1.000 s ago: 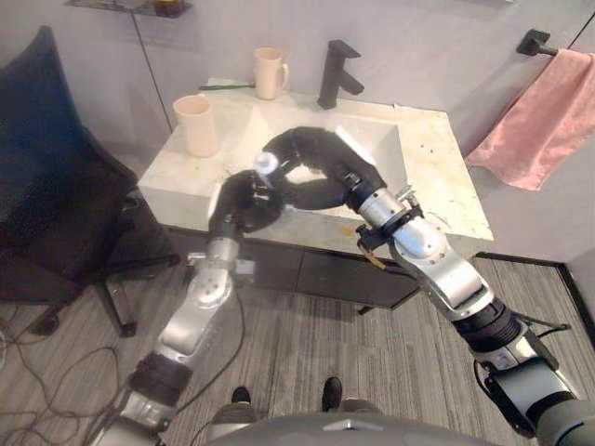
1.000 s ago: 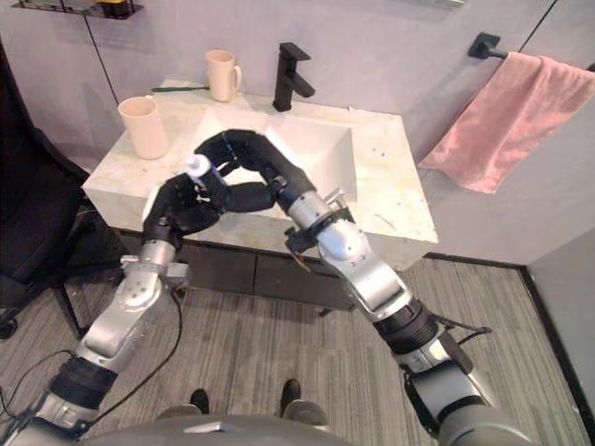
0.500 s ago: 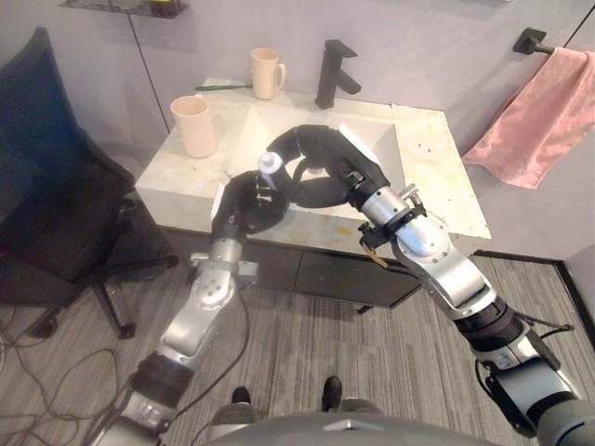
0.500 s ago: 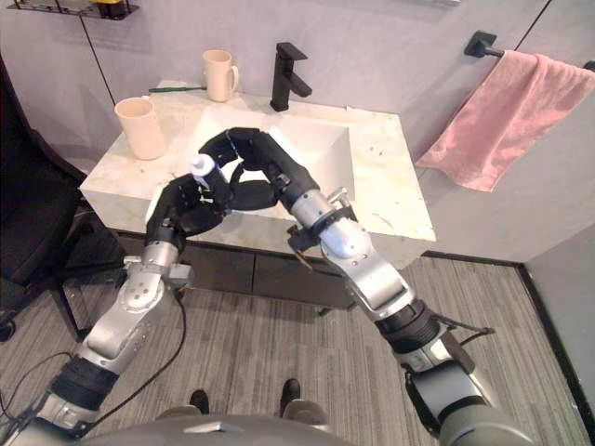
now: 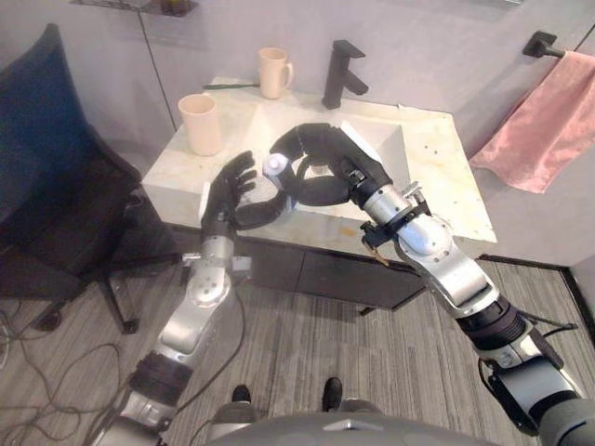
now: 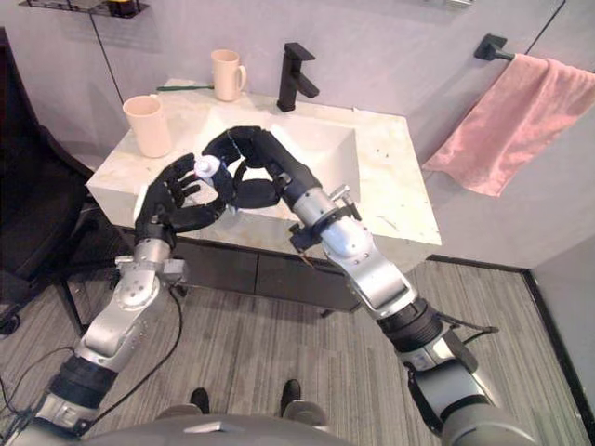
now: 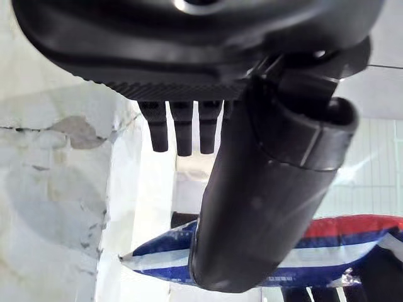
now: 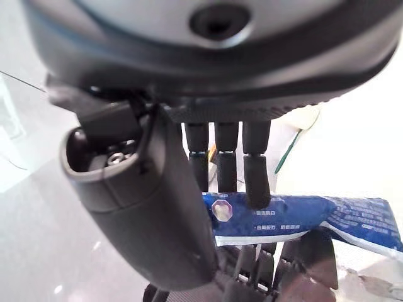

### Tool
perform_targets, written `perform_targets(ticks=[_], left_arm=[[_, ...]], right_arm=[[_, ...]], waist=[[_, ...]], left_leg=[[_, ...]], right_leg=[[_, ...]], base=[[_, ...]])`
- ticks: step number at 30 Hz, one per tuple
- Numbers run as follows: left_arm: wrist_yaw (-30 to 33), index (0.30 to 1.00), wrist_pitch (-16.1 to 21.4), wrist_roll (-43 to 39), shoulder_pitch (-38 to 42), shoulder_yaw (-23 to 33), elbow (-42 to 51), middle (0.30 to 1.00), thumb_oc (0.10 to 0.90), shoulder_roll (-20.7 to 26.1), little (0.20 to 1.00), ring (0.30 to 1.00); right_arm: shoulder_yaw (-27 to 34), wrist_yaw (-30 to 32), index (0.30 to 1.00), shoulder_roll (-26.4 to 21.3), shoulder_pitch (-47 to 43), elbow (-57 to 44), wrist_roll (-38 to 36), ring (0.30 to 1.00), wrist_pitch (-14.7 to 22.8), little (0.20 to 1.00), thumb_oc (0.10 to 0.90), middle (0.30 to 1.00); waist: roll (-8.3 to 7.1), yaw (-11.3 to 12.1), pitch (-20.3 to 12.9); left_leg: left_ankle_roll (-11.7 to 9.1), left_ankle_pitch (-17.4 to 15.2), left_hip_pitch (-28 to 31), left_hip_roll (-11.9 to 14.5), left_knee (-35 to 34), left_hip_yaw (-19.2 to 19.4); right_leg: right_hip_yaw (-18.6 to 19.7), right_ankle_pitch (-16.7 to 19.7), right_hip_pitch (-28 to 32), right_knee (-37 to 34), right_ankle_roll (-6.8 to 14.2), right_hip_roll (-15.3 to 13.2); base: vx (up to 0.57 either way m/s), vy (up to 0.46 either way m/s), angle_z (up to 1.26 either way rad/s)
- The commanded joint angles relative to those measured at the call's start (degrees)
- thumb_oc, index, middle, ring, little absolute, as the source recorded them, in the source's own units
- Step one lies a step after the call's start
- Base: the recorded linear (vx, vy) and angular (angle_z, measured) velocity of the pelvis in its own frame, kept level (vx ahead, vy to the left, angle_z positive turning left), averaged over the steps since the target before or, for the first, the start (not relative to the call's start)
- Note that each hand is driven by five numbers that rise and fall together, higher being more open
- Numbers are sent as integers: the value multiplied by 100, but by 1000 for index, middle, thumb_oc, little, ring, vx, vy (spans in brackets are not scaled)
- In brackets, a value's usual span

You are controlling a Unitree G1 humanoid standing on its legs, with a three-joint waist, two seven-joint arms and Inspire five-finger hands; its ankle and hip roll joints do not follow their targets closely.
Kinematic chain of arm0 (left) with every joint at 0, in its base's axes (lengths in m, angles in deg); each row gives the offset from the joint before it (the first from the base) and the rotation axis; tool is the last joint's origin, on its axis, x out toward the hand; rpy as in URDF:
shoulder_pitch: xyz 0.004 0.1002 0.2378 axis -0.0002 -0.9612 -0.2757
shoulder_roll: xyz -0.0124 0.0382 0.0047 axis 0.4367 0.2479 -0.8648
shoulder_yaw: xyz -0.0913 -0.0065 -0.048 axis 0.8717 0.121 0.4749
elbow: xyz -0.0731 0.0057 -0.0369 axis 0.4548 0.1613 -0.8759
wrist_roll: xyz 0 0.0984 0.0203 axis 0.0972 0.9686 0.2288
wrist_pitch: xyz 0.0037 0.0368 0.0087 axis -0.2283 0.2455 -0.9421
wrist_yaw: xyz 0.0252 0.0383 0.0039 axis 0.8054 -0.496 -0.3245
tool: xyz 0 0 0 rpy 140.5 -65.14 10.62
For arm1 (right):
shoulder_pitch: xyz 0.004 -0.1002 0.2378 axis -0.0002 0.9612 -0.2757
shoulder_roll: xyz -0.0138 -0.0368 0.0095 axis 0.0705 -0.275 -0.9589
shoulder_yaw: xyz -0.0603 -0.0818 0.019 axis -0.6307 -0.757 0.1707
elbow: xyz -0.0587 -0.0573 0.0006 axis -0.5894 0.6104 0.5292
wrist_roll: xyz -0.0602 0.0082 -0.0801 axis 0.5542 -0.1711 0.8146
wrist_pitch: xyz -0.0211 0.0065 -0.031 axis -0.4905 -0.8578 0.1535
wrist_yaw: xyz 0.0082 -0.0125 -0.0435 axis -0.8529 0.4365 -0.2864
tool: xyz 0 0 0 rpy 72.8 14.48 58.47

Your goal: Organize the bathroom.

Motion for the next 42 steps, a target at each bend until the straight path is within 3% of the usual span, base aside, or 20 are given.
perform_targets(ticks=[1, 3, 5, 8, 12, 16, 18, 19, 22, 24, 25, 27, 32, 38, 42], left_arm=[[123, 900, 1128, 153, 338, 359, 275, 900, 800, 100, 900, 900], [115, 900, 1113, 125, 269, 428, 297, 900, 800, 122, 900, 900], [23, 900, 858, 59, 73, 572, 367, 900, 800, 191, 900, 900], [-65, 900, 853, 12, -102, 652, 435, 900, 800, 242, 900, 900], [-165, 900, 868, 79, -242, 704, 658, 900, 800, 315, 900, 900], [-182, 900, 827, 152, -303, 723, 809, 900, 800, 352, 900, 900], [-175, 900, 780, 110, -340, 738, 847, 900, 800, 342, 900, 900], [-220, 900, 753, 60, -327, 733, 807, 900, 800, 338, 900, 900], [-213, 900, 786, 39, -378, 749, 722, 900, 800, 320, 900, 900], [-191, 900, 853, -15, -421, 729, 624, 900, 800, 323, 900, 900], [-216, 900, 885, -71, -426, 705, 561, 900, 800, 330, 900, 900], [-310, 900, 926, -109, -421, 616, 481, 900, 800, 338, 900, 900], [-427, 900, 1092, -168, -505, 549, 449, 900, 800, 413, 900, 900], [-594, 900, 1019, -328, -533, 420, 438, 900, 800, 488, 900, 900], [-734, 900, 993, -404, -537, 306, 450, 900, 800, 491, 900, 900]], right_arm=[[495, 203, 300, 4, -1166, -302, 124, 300, 1199, 300, 400, 300], [530, 266, 300, -17, -1220, -310, 195, 300, 1207, 300, 400, 300], [610, 481, 300, -38, -1395, -249, 351, 300, 1217, 300, 400, 300], [687, 733, 300, -102, -1554, -175, 419, 300, 1300, 300, 400, 300], [776, 1316, 300, -74, -1744, 65, 741, 300, 1583, 300, 400, 300], [846, 1583, 300, -27, -1788, 174, 852, 300, 1628, 300, 400, 300], [879, 1663, 300, -26, -1810, 182, 865, 300, 1628, 300, 400, 300], [894, 1806, 300, -52, -1866, 180, 899, 300, 1562, 300, 400, 300], [884, 1992, 300, -93, -1968, 250, 869, 300, 1582, 300, 400, 300], [866, 2201, 300, -140, -2089, 358, 849, 300, 1608, 300, 400, 300], [840, 2384, 300, -170, -2183, 460, 858, 300, 1613, 300, 400, 300], [869, 2750, 300, -174, -2275, 576, 1088, 300, 1640, 300, 400, 300], [980, 3485, 300, -142, -2274, 946, 1636, 300, 2035, 300, 400, 300], [1031, 4153, 300, -102, -2405, 1180, 2100, 300, 1820, 300, 400, 300], [1077, 4383, 300, -157, -2351, 1287, 2208, 300, 1654, 300, 400, 300]], waist=[[219, 128, -394], [211, 169, -393], [196, 281, -372], [179, 382, -354], [162, 538, -316], [215, 599, -269], [228, 546, -270], [226, 447, -284], [200, 302, -310], [158, 161, -308], [155, 79, -297], [172, -54, -190], [163, -40, -126], [181, -23, -249], [185, -33, -339]], left_leg=[[389, -943, 136, -249, 71, 40], [400, -945, 117, -260, 79, 12], [425, -946, 83, -287, 102, -69], [455, -948, 50, -327, 123, -146], [528, -930, 3, -429, 105, -349], [567, -907, -12, -478, 56, -563], [576, -916, -6, -486, 25, -646], [580, -890, -5, -505, 2, -820], [543, -888, 2, -573, 2, -1026], [547, -937, 34, -752, 2, -1199], [562, -964, 85, -853, 2, -1338], [597, -903, 181, -958, 2, -1588], [623, -867, 321, -1013, 2, -1699], [656, -1113, 301, -1058, 384, -1571], [526, -1380, 143, -1094, 1002, -1348]], right_leg=[[249, -1001, -12, 733, 422, -98], [226, -1009, -25, 770, 430, -120], [149, -1026, -27, 877, 423, -184], [82, -995, -18, 1031, 423, -263], [57, -663, -88, 1552, 431, -528], [120, -353, -295, 2216, 403, -747], [281, -474, -364, 2295, 360, -561], [520, -728, -505, 2168, 268, -169], [758, -985, -714, 1513, 180, 325], [1080, -732, -941, 828, 133, 775], [1283, -428, -1081, 539, 124, 984], [1574, -124, -1480, 777, 159, 1148], [1417, -153, -1279, 730, 49, 1195], [1493, -500, -875, 743, -166, 1257], [1388, -654, -686, 727, -287, 1197]], base=[[-13, 66, 7], [-23, 67, 7], [-26, 90, 4], [-20, 94, 22], [-5, 88, 33], [38, 82, 59], [94, 47, 71], [129, 24, 66], [162, -11, 70], [243, -23, 63], [233, -9, 66], [237, -67, 126], [173, -100, 70], [207, -101, 9], [147, -74, 7]])
